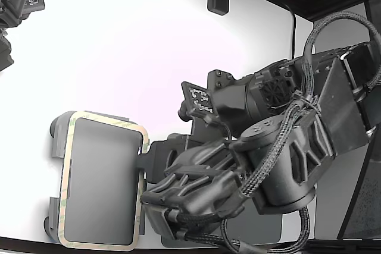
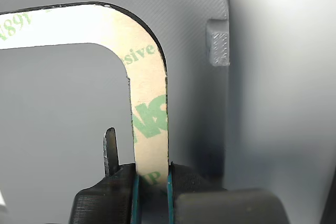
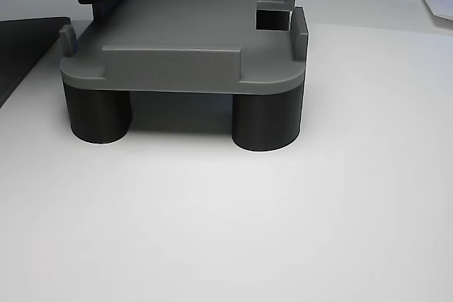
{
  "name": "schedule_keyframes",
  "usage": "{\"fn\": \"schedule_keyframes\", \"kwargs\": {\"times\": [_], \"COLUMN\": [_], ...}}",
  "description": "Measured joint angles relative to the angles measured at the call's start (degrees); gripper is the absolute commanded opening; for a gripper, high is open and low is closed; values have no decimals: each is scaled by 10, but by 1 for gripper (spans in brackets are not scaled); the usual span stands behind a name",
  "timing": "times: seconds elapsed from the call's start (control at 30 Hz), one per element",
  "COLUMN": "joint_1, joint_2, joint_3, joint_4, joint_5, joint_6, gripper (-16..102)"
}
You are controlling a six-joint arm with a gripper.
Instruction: Move top rectangular frame to the holder.
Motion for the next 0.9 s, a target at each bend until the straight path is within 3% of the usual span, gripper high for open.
{"fn": "schedule_keyframes", "kwargs": {"times": [0.9], "joint_1": [-13], "joint_2": [-13], "joint_3": [10], "joint_4": [0], "joint_5": [-20], "joint_6": [-18], "gripper": [-11]}}
